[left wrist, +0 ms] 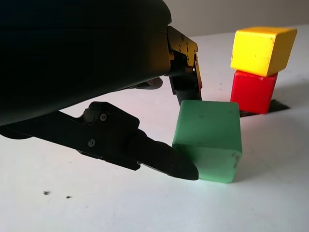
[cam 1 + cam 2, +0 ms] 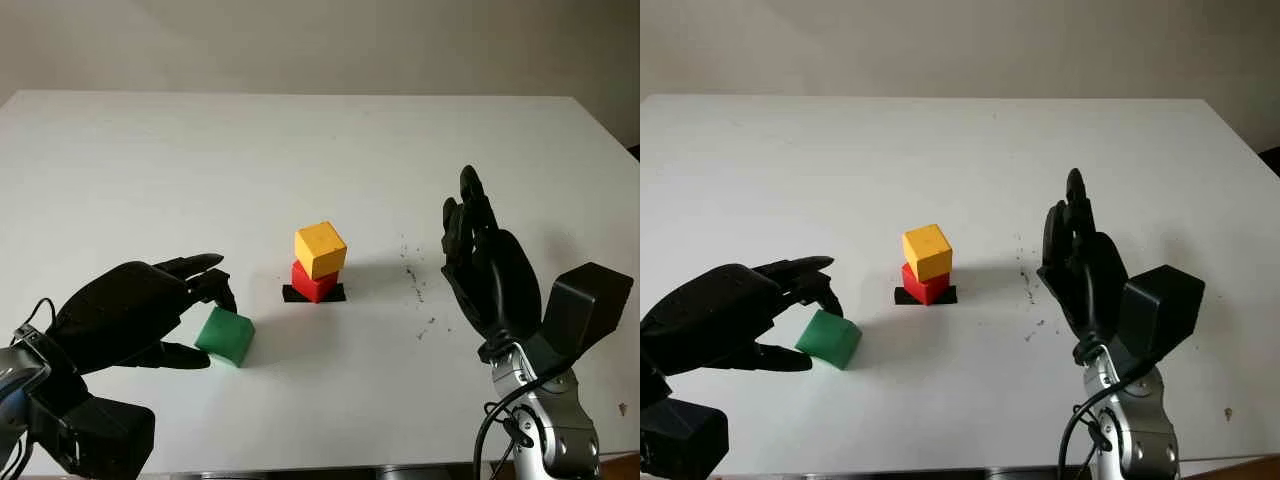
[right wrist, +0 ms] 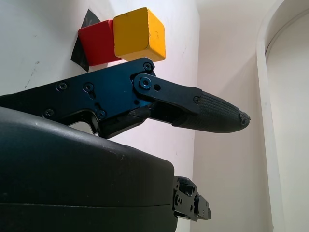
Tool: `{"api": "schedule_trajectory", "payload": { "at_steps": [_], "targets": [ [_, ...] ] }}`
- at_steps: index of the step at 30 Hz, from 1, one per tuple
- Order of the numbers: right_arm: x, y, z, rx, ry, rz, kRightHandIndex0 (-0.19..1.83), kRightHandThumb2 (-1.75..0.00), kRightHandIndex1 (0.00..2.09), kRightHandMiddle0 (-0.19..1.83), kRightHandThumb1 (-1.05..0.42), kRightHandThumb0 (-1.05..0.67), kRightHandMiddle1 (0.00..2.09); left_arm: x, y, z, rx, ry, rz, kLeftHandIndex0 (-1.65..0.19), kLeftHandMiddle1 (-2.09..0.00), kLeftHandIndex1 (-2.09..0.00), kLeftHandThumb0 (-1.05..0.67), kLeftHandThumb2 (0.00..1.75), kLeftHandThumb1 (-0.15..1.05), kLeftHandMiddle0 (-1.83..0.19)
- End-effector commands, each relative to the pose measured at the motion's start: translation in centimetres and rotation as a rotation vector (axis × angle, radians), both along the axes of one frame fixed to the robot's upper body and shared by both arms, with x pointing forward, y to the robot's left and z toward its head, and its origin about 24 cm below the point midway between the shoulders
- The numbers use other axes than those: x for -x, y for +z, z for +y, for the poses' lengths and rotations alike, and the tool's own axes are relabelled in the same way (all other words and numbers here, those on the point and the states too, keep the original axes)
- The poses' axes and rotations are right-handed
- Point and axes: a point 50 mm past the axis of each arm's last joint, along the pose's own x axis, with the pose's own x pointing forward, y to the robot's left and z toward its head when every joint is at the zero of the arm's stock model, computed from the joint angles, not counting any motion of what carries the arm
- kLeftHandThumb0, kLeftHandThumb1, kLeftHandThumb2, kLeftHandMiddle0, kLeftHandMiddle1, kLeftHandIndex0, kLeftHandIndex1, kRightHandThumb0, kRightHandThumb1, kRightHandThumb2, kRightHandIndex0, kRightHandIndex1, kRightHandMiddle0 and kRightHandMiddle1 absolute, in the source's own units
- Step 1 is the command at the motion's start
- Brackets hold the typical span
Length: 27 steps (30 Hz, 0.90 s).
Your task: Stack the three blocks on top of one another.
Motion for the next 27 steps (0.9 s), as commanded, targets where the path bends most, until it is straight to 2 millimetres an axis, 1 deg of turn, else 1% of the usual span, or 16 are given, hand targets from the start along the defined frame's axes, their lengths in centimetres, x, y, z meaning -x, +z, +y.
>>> {"api": "schedule_trajectory", "payload": {
  "at_steps": [1,4,7,10,16,21,27],
  "targets": [
    [0.1,0.2,-0.3,0.013,-0.008,-0.017,-0.19,-0.70,0.00,-0.19,-1.05,-0.75,0.00,-0.3,0.0,-0.2,0.073,-0.012,-0.005,-0.17,-0.07,-1.41,-0.35,0.05,1.01,-0.30],
    [0.0,0.2,-0.3,0.020,-0.012,-0.020,-0.19,-0.70,0.00,-0.19,-1.05,-0.75,0.00,-0.4,-0.3,0.0,0.164,-0.002,0.040,-0.18,-0.07,-1.41,-0.36,0.05,1.01,-0.31],
    [0.0,0.2,-0.3,0.019,-0.010,-0.024,-0.19,-0.71,0.00,-0.19,-1.05,-0.74,0.00,-0.6,-0.5,0.3,0.273,0.026,0.151,-0.13,-0.06,-1.40,-0.35,0.06,1.04,-0.28],
    [0.0,0.1,-0.4,0.018,-0.014,-0.024,-0.19,-0.71,0.00,-0.19,-1.05,-0.74,0.00,-0.9,-0.7,0.6,0.404,0.040,0.241,-0.13,-0.06,-1.38,-0.33,0.06,1.05,-0.29],
    [0.0,0.1,-0.4,0.033,-0.017,-0.023,-0.19,-0.70,0.00,-0.19,-1.05,-0.72,0.00,-1.4,-0.7,1.4,0.607,0.017,0.346,-0.16,-0.07,-1.43,-0.39,0.09,1.05,-0.33],
    [0.1,0.0,-0.4,0.027,-0.016,-0.017,-0.19,-0.70,0.00,-0.19,-1.05,-0.70,0.00,-1.5,-0.2,1.7,0.688,-0.016,0.365,-0.16,-0.07,-1.45,-0.40,0.10,1.05,-0.34],
    [0.1,-0.1,-0.4,0.040,-0.009,-0.021,-0.19,-0.72,0.00,-0.19,-1.05,-0.68,0.00,-1.5,0.6,1.8,0.731,-0.043,0.357,-0.15,-0.06,-1.49,-0.41,0.10,1.05,-0.34]
  ]
}}
